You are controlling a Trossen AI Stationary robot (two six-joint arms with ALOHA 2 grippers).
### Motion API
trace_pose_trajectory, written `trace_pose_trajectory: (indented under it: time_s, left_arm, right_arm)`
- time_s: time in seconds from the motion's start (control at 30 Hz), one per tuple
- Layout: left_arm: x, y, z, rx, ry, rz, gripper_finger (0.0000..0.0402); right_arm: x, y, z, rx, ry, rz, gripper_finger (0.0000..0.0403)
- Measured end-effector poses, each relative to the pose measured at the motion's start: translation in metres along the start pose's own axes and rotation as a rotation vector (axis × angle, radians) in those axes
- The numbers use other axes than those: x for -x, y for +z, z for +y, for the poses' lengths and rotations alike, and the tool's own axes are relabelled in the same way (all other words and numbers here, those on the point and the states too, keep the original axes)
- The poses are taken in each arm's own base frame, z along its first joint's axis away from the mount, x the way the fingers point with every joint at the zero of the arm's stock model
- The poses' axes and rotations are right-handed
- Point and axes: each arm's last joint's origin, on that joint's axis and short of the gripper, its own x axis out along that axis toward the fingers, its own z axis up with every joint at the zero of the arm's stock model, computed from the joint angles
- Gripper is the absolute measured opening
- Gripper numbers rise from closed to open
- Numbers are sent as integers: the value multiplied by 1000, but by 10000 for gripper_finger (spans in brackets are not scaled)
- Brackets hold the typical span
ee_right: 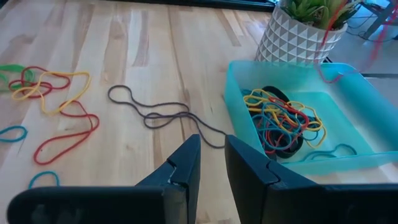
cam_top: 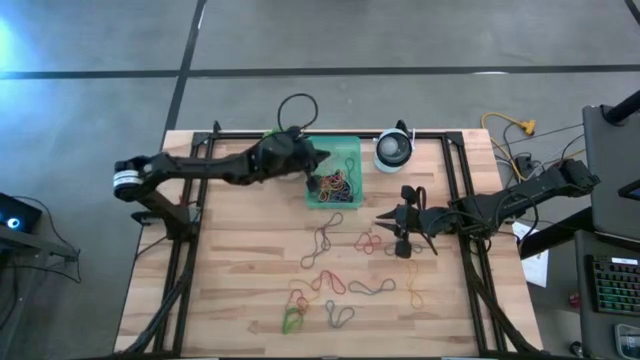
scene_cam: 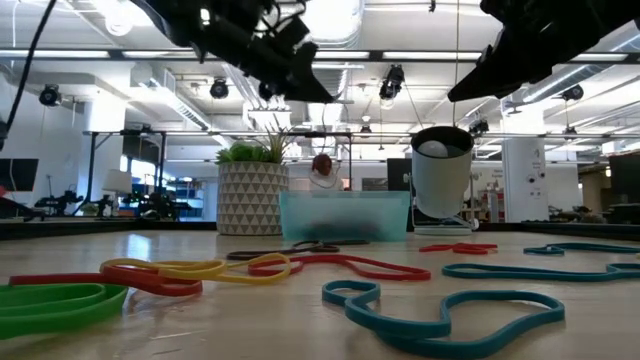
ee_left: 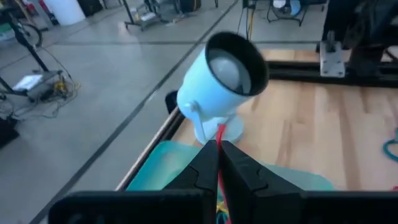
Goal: Pick and place rubber bands into bin
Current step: Put the red rubber band into the green bin
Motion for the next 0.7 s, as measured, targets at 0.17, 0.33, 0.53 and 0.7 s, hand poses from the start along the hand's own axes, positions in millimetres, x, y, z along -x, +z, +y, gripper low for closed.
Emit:
trace_pose_trajectory:
  time_s: [0.17, 0.33, 0.53, 0.7]
  left_arm:
    - [-22, -10, 2, -7, -30, 39, 0]
    - [-42, -23, -4, -23, -90, 84, 21]
    - [-59, -32, -7, -25, -96, 118, 82]
    - [-55, -26, -7, -26, -98, 117, 112]
  right_arm:
    - [-1, -4, 0, 15, -3, 11, 68]
    - [-2, -7, 0, 21, -5, 20, 68]
    - [-2, -9, -1, 21, -8, 25, 68]
    - [-2, -10, -1, 22, -8, 26, 68]
